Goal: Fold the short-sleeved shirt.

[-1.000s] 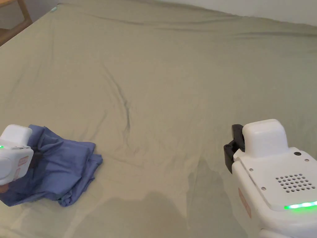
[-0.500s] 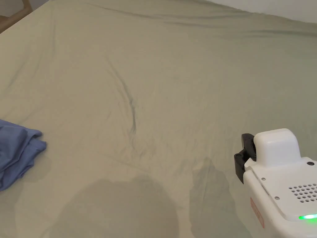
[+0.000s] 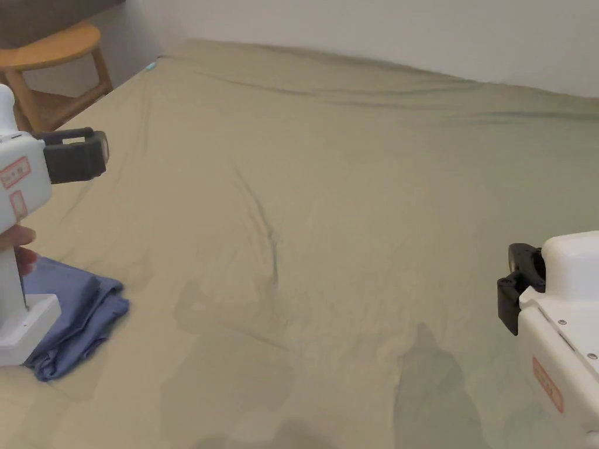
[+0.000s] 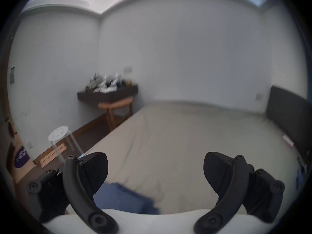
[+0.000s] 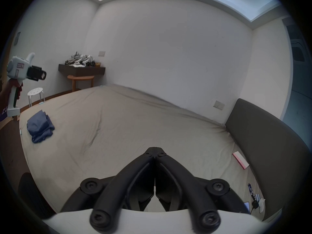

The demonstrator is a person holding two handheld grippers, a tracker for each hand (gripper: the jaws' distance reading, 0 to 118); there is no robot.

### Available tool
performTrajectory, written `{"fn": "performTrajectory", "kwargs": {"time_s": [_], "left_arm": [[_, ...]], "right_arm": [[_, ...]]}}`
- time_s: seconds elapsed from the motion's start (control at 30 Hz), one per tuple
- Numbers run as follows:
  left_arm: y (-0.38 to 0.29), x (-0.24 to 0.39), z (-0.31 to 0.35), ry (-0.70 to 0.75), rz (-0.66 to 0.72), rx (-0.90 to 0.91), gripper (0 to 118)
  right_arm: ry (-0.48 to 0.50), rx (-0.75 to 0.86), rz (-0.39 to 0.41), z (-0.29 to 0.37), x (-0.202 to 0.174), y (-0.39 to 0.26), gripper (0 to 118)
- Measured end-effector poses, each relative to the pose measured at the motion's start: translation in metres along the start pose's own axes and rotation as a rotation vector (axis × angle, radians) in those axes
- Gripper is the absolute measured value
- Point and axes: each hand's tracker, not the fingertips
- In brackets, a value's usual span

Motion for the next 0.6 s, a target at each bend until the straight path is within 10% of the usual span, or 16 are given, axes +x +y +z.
{"fn": "performTrajectory", "kwargs": {"time_s": [0.17, 0.3, 0.4, 0.6], "left_arm": [[0.019, 0.096, 0.074, -0.114, 0.022, 0.190, 106], [0.011, 0.162, 0.115, -0.139, -0.005, 0.241, 34], [-0.001, 0.202, 0.135, -0.187, -0.029, 0.276, 5], [-0.023, 0.264, 0.166, -0.254, -0.132, 0.325, 0]], "right_arm": [[-0.046, 0.099, -0.014, 0.037, 0.030, 0.022, 2], [-0.091, 0.168, -0.005, 0.067, 0.046, 0.029, 2], [-0.117, 0.203, 0.002, 0.081, 0.056, 0.026, 2], [-0.168, 0.245, 0.013, 0.102, 0.063, 0.010, 2]]}}
